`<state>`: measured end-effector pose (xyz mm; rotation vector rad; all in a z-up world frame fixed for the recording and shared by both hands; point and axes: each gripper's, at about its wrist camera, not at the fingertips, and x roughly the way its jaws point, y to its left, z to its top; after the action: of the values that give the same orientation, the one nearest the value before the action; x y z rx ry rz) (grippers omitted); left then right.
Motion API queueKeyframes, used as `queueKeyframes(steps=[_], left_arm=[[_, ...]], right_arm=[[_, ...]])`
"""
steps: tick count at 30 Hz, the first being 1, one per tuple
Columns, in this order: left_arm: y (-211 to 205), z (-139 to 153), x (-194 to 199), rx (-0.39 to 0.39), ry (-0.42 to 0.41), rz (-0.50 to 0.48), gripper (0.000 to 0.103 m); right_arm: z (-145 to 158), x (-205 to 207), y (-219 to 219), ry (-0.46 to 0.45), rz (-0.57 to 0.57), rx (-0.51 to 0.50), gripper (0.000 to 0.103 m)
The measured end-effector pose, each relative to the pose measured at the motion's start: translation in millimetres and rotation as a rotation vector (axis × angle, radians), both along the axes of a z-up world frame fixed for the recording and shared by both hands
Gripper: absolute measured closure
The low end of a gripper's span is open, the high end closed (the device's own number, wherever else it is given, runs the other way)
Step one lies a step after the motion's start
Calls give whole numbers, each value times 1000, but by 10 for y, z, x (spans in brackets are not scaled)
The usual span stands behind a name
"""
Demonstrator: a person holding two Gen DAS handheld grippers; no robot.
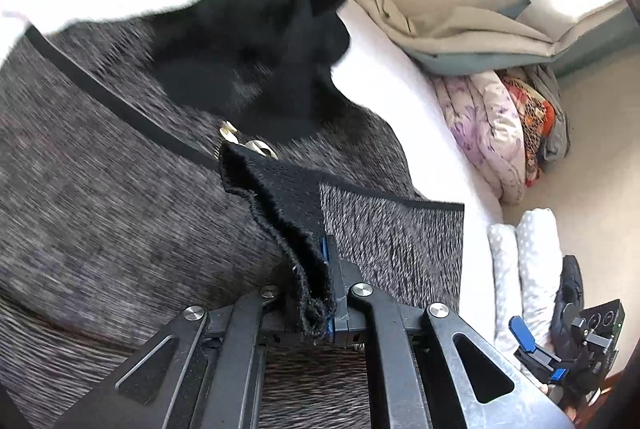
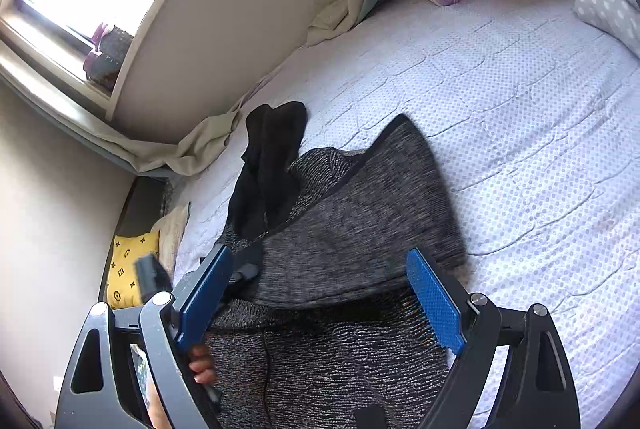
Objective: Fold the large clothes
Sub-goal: 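Drag the cuff along the jacket front with the left gripper, release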
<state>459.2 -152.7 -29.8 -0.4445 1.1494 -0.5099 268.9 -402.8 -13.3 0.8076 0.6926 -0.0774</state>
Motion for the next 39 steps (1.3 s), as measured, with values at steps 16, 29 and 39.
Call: queueKeyframes(steps=[16, 29, 39], left_arm=[[1192, 130, 184, 258, -77, 172, 94], [1265, -46, 139, 337, -88, 196, 94], [1385, -278, -4, 367, -34, 215, 81]], right_arm=[[-78, 73, 52, 31, -6, -2, 15], [-131, 118, 52, 49, -6, -10, 14], [-170, 139, 78, 65, -2, -11, 15]])
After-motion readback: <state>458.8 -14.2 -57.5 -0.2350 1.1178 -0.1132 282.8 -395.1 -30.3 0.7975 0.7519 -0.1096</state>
